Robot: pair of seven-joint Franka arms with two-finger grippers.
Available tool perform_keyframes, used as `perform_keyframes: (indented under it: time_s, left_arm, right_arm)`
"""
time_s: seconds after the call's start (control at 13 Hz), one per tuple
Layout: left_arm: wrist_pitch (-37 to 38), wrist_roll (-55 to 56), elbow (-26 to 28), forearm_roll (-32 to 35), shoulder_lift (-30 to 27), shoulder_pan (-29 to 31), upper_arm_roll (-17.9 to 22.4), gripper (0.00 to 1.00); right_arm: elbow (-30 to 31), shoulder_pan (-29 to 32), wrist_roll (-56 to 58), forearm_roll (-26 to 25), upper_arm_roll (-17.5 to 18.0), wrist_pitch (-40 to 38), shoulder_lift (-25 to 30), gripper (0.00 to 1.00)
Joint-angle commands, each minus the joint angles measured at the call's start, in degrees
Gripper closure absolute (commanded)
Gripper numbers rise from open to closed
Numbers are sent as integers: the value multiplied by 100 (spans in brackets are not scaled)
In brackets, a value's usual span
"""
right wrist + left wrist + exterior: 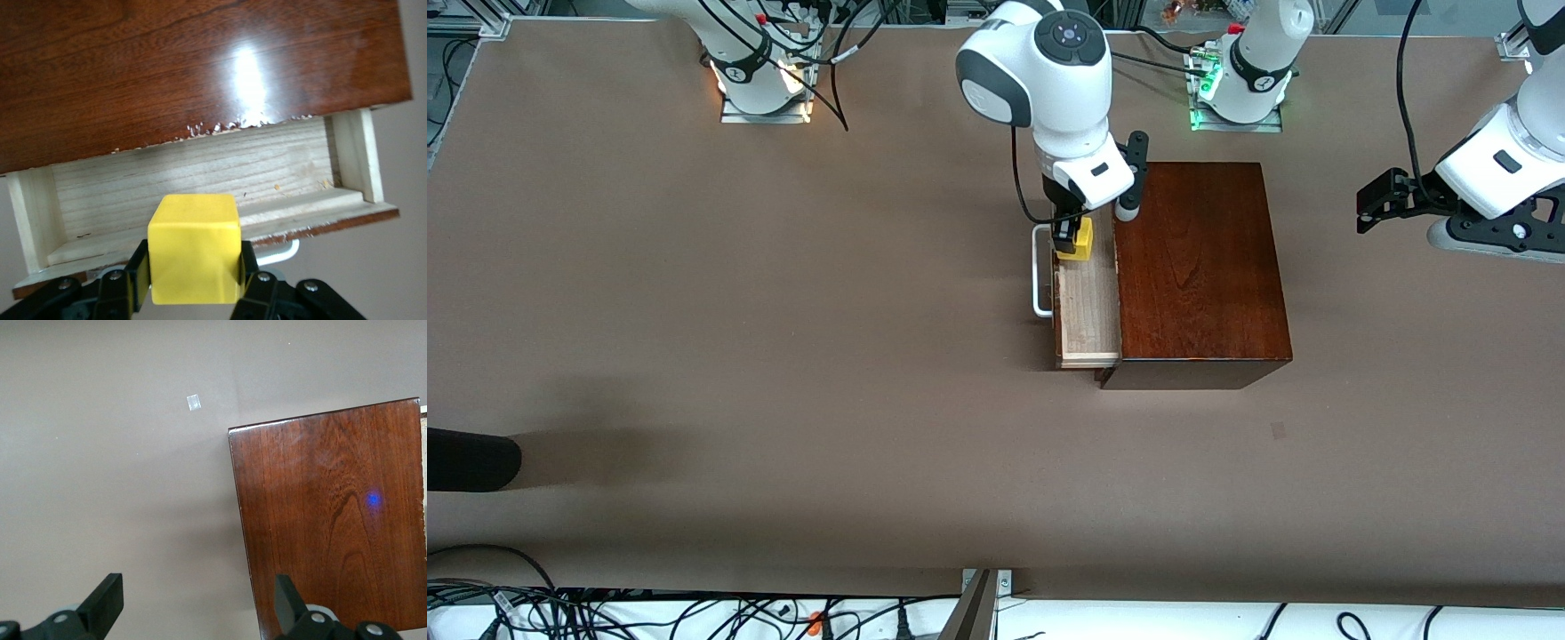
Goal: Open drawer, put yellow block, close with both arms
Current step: 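Lower the cube into the drawer and open the right gripper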
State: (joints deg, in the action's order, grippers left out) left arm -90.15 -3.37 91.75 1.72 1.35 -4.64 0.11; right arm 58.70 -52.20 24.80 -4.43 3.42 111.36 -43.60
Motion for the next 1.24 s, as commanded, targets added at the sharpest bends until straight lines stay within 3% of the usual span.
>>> perform_keyframes:
  time_s: [0.0,1.16]
  left_arm:
    - [23,-129,107,-41,-135,24,-2,0]
    - [76,-129,98,-41,-126,15,-46,0]
  right_arm:
    - [-263,-141,148,-58,-61,140,-236,71]
    - [-131,-379,104,-304,-87,246,-614,64]
